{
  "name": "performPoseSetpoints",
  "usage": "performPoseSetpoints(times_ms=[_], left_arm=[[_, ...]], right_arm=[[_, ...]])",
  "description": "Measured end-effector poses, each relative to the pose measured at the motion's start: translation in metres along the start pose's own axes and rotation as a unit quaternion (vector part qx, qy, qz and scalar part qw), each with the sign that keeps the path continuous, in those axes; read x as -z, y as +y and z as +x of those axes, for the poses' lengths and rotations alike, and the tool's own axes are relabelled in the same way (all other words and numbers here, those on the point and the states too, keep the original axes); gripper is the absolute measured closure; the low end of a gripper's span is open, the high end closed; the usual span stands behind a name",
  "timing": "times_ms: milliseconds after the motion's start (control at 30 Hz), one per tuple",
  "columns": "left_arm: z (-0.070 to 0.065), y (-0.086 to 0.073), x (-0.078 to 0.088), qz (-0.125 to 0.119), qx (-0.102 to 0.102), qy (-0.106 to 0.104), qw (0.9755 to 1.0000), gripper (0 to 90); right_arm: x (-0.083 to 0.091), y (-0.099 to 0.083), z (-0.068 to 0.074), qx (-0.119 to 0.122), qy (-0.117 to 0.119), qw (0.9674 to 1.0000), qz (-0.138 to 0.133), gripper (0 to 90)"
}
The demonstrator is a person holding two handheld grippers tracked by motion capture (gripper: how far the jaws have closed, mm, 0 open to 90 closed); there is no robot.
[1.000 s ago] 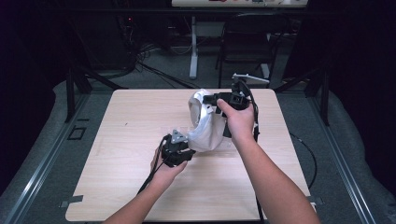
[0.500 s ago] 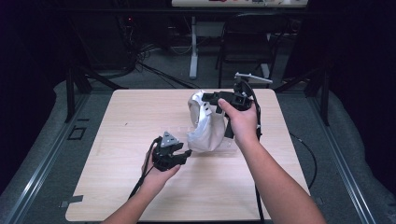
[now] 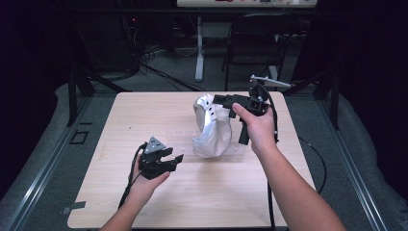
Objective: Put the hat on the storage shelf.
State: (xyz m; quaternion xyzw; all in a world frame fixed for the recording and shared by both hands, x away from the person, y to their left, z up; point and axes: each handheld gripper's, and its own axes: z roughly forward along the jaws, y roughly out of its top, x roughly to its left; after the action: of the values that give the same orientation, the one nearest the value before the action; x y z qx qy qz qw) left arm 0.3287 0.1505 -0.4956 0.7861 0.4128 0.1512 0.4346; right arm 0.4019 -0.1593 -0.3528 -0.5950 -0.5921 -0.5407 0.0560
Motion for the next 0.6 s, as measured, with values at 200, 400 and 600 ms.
performPoseSetpoints(times_ms=[200, 400, 600], left_arm=[[0.011, -0.003, 0.009, -0.006, 0.017, 0.007, 0.9998, 48.0], [0.020, -0.003, 0.015, -0.014, 0.029, 0.016, 0.9993, 47.6], [0.026, -0.004, 0.017, -0.014, 0.036, 0.019, 0.9991, 47.5]], right_arm=[[0.007, -0.002, 0.003, 0.015, 0.011, 0.9998, 0.000, 43.1], [0.015, -0.007, 0.003, 0.023, 0.014, 0.9996, -0.005, 43.4], [0.026, -0.012, 0.000, 0.027, 0.023, 0.9993, -0.013, 43.3]])
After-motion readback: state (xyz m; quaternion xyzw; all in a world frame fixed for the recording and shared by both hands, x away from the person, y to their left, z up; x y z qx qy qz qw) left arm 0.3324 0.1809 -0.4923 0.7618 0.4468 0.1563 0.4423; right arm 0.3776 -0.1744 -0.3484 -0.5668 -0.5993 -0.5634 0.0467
